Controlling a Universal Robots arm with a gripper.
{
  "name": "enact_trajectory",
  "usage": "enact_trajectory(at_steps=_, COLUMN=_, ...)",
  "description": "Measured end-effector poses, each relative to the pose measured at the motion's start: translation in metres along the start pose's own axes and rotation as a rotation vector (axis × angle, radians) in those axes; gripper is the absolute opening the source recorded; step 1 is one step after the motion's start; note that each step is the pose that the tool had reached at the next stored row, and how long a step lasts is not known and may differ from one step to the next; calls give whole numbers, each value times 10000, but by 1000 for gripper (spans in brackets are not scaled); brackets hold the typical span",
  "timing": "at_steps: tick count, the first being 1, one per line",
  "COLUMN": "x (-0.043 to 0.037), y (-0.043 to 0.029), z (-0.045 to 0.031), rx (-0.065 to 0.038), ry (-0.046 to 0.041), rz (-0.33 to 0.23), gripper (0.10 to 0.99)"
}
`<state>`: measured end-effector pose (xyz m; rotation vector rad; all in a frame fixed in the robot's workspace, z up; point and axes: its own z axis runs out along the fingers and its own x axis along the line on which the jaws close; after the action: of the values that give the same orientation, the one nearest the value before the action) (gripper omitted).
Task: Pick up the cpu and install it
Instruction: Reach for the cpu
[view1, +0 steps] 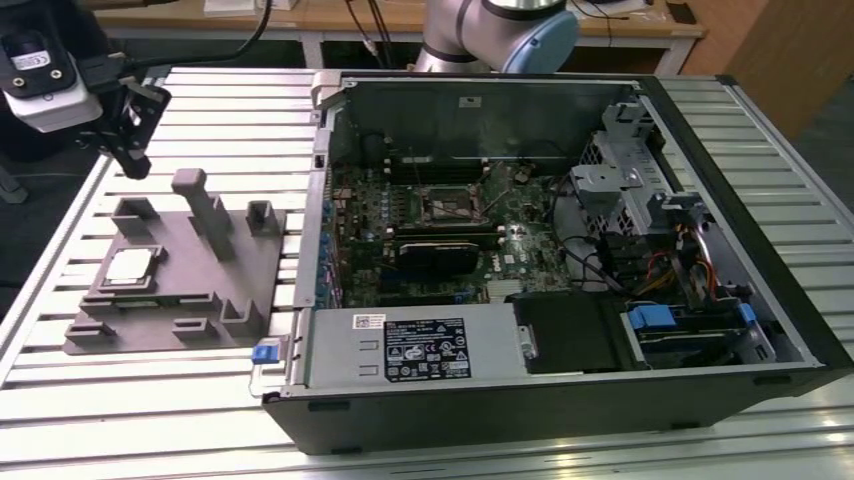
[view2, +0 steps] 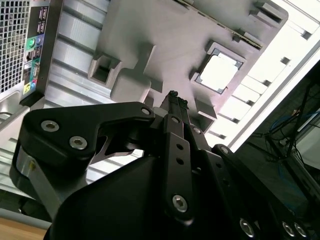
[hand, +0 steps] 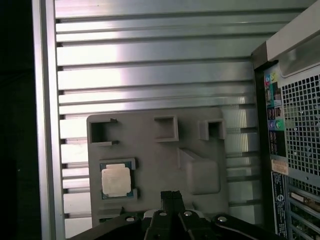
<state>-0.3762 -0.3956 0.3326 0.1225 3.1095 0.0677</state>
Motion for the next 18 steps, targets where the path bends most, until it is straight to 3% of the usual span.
enact_trajectory(at_steps=18, x=119, y=-18, z=205, rx=0, ry=0, rz=0, gripper=106)
